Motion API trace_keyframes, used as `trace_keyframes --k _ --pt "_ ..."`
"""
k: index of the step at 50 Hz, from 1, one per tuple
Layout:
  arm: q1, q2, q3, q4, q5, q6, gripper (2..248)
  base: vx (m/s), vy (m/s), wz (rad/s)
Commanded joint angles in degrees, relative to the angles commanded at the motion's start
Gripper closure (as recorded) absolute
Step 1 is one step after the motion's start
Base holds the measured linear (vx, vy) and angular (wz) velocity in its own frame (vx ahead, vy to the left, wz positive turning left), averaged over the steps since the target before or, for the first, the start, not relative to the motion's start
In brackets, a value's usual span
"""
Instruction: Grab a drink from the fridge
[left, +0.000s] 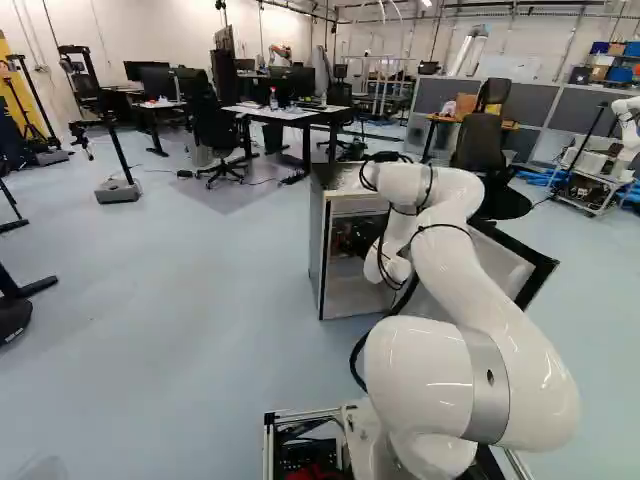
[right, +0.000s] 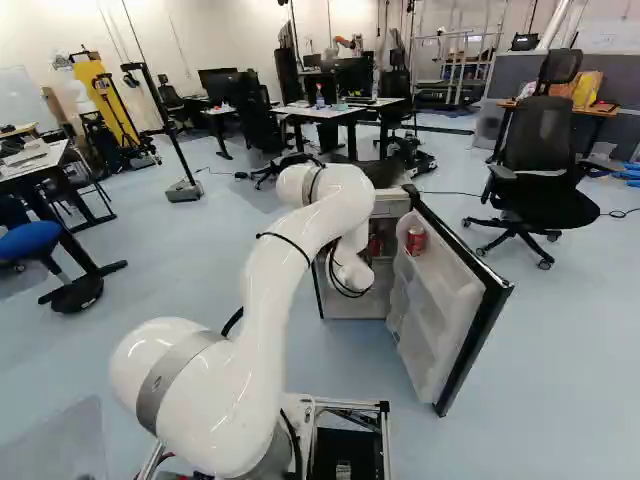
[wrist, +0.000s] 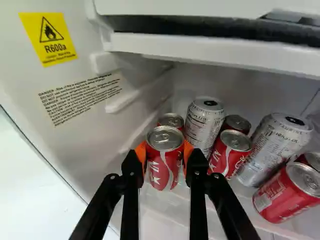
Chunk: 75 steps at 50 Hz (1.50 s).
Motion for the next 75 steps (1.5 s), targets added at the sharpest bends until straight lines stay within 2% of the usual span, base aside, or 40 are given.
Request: trace_keyframes --k 30,47,61,75 --pt "-1.31 4.58 9.17 0.62 0.0 0.0 156 0.0 0.0 0.0" --pt "-2.22 7.89 15.49 8.29 0.0 0.0 156 0.0 0.0 0.0" --pt "-2.69 12.72 22.04 15.41 0.0 0.0 156 0.0 0.0 0.0" --pt "-2.91 17.73 28.42 21.15 0.0 0.0 156 0.0 0.0 0.0"
